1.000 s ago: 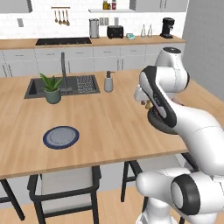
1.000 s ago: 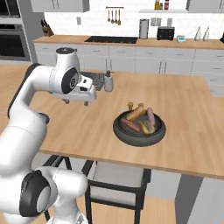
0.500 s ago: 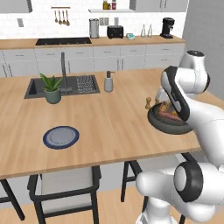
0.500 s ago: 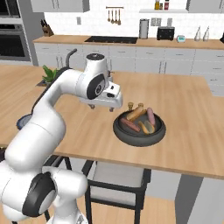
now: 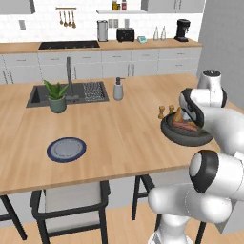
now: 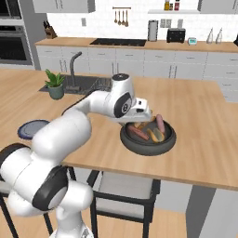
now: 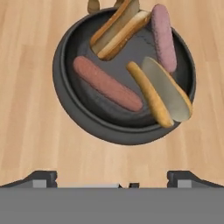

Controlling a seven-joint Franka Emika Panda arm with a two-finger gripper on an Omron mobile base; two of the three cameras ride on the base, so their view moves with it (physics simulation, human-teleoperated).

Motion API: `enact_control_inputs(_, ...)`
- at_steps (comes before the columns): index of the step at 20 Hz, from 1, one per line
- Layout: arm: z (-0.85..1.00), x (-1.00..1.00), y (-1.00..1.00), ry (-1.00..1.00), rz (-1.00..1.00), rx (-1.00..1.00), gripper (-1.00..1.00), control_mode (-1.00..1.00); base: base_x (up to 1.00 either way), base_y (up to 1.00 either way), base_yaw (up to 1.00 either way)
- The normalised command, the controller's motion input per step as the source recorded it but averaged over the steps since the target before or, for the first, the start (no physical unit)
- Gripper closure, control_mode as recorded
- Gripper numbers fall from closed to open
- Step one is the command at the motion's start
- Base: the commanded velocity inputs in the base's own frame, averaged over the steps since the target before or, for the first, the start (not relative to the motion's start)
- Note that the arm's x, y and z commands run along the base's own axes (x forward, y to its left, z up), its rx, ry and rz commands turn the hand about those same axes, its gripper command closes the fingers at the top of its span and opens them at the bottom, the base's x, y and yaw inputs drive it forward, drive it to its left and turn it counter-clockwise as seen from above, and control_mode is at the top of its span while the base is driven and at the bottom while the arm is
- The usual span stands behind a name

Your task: Place one bun and one sausage from the bowl on each plate.

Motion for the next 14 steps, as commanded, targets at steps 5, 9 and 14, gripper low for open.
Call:
enact_control_inputs(5, -0.6, 0.68, -0.06, 0.0, 0.11, -0.22, -1.0, -1.0, 0.0, 0.0, 0.0)
enact_control_inputs(9, -0.41, 0.4, -0.07, 0.0, 0.13, -0.16, -1.0, -1.0, 0.0, 0.0, 0.0)
enact_control_inputs(14, -0.22, 0.1, -0.11, 0.0, 0.17, -0.01, -1.0, -1.0, 0.0, 0.0, 0.0)
